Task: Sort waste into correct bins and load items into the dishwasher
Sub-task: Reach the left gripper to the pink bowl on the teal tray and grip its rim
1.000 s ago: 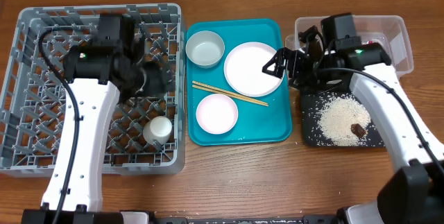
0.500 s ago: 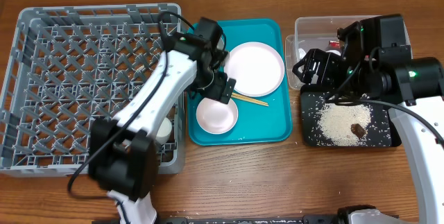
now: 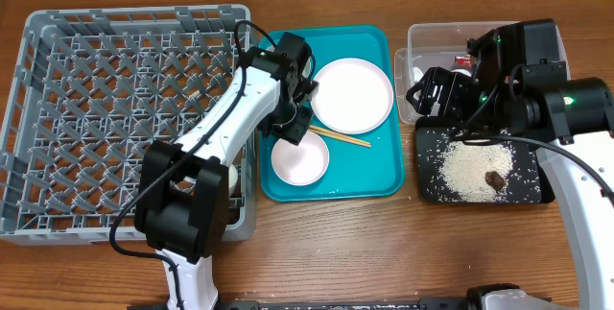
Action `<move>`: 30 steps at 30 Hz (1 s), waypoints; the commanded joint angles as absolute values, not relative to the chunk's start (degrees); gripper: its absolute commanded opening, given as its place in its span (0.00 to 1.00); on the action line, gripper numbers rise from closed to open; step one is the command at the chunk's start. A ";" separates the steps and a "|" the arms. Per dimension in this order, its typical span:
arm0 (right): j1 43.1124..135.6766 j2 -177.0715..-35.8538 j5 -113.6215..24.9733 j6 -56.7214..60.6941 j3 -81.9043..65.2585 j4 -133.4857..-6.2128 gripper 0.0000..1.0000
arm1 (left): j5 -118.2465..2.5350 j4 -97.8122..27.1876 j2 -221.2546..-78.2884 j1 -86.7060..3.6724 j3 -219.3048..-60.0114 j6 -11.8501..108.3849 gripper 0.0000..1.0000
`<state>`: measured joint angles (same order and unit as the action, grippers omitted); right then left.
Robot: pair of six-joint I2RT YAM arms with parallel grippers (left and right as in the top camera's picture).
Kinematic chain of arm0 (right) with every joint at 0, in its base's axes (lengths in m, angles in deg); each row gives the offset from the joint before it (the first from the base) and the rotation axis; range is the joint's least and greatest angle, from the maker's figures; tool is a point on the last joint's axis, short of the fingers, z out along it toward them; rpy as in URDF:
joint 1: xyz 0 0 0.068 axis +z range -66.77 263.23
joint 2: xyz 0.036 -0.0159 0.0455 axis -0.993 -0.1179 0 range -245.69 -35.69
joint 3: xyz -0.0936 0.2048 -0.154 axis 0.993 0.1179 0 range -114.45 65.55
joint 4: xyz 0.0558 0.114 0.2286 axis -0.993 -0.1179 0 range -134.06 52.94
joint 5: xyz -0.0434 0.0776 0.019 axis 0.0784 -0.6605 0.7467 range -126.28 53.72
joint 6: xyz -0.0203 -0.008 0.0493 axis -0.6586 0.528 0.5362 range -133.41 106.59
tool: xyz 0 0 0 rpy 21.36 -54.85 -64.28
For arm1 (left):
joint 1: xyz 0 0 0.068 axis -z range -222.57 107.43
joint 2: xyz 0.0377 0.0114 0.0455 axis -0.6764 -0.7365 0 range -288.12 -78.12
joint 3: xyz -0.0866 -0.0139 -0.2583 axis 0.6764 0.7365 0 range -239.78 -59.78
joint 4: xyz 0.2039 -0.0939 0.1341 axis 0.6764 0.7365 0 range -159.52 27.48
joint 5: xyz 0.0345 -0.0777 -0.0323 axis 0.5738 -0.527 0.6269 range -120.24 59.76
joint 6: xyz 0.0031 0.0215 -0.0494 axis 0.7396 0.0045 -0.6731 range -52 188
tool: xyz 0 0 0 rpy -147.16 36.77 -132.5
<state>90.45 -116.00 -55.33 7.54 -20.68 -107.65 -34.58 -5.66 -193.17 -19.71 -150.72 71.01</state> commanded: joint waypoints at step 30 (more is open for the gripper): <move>90.32 -116.13 -52.79 7.10 -20.66 -107.96 1.00 | -33.83 -8.13 -194.57 -20.09 -147.29 75.21 0.04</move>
<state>90.45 -116.00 -53.58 7.52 -20.68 -108.22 -34.69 -9.95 -193.76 -19.71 -144.82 74.48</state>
